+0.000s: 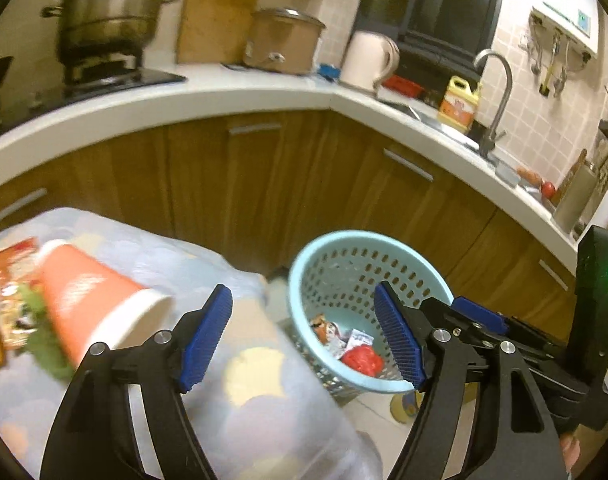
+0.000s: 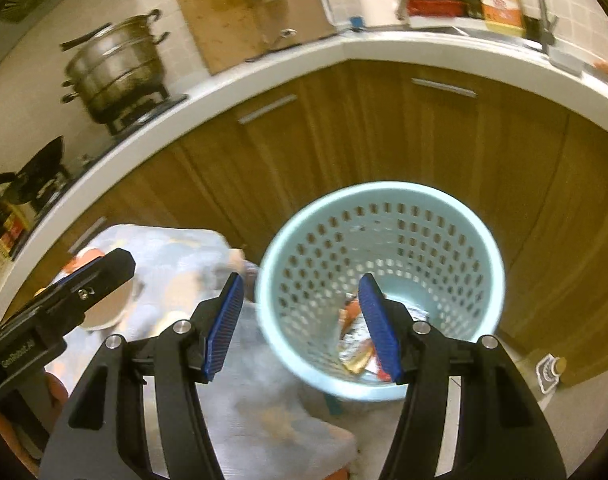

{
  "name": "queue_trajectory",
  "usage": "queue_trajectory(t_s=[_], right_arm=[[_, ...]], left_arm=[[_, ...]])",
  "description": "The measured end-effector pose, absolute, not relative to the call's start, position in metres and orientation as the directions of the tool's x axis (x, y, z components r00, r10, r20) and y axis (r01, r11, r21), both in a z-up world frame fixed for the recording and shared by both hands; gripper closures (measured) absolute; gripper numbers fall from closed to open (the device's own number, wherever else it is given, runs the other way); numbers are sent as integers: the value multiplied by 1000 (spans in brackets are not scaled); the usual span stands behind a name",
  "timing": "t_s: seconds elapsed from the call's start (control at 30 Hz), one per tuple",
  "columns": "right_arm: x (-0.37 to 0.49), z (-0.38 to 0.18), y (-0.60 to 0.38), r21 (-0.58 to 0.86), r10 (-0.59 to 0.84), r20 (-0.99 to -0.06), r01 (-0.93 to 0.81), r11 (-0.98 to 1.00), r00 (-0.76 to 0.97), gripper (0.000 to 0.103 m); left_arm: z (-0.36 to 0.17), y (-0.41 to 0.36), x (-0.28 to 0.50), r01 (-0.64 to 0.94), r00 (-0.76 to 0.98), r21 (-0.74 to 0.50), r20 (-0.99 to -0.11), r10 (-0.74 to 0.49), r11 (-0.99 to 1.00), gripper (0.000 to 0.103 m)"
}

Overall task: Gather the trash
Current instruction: 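Move both open grippers back over the table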

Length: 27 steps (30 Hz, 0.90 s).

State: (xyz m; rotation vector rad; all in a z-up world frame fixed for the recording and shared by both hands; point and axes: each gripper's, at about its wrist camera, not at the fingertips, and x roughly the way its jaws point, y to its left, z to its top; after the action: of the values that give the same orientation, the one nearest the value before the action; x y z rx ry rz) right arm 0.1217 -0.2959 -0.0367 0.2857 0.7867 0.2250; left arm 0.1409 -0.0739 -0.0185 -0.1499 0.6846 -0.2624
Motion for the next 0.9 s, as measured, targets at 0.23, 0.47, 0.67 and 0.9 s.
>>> queue_trajectory(t_s=[0.23,0.47,0.67,0.9], right_arm=[[97,-10,-238,304,380,-617,-236,923,690,47],[72,6,-174,269,460,-587,-375,887,667,47],[52,-1,-111,196,487,-607,-476,857,628,47],[43,-36,-53,144,495,-648,-545,826,579,47]], left_arm=[[2,-9,102,65,812,-198,-559,-167,978,29],[5,71,64,-117,841,-164,-541,10,979,19],[-6,135,42,-303,809,-98,-552,201,948,14],[-51,161,60,-251,700,39,-683,209,967,13]])
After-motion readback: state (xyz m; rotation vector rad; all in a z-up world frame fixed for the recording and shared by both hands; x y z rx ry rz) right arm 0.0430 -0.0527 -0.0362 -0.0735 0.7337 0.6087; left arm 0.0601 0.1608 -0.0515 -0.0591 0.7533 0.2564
